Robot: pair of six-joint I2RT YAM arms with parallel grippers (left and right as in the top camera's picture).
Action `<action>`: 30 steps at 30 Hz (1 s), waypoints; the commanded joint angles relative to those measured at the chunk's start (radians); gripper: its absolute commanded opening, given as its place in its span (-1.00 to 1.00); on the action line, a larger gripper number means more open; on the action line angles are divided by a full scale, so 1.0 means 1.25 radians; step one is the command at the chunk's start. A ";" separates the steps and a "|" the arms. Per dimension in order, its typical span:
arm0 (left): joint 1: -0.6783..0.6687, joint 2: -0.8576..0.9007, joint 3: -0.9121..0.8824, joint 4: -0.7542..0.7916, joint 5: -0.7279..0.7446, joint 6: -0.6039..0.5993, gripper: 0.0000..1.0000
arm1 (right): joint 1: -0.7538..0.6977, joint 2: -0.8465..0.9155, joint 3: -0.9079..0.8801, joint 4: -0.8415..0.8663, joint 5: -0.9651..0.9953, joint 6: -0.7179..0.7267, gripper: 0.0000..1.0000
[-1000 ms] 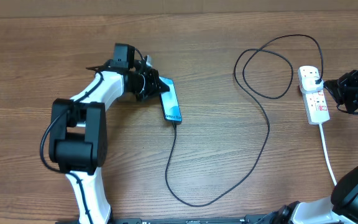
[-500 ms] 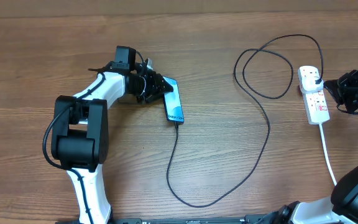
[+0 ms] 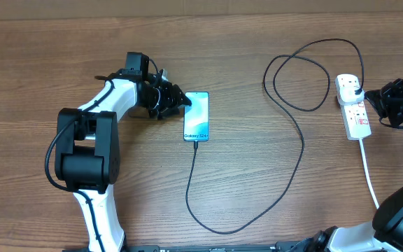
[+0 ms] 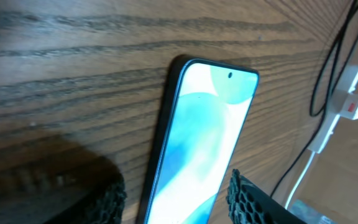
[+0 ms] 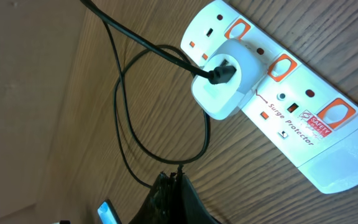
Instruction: Plug charger to phone and switch on socket
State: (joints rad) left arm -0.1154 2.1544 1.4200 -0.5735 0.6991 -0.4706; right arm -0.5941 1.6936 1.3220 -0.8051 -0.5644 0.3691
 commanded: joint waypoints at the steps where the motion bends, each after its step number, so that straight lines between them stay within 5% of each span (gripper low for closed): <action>1: 0.015 0.007 -0.002 -0.021 -0.071 0.041 -0.06 | -0.005 0.005 0.017 0.006 0.023 -0.006 -0.93; 10: 0.056 -0.096 0.248 -0.281 -0.142 0.147 -0.10 | -0.046 0.040 0.017 0.083 -0.015 0.026 -0.93; 16: 0.054 -0.204 0.431 -0.369 -0.140 0.151 0.12 | -0.070 0.101 0.017 0.149 -0.056 0.043 -0.93; 30: 0.034 -0.332 0.479 -0.451 -0.102 0.150 0.56 | -0.127 0.252 0.017 0.250 -0.074 0.052 -0.93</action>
State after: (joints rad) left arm -0.0723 1.7363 2.0186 -1.1076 0.5644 -0.3027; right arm -0.7387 1.9644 1.3224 -0.5156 -0.6254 0.4263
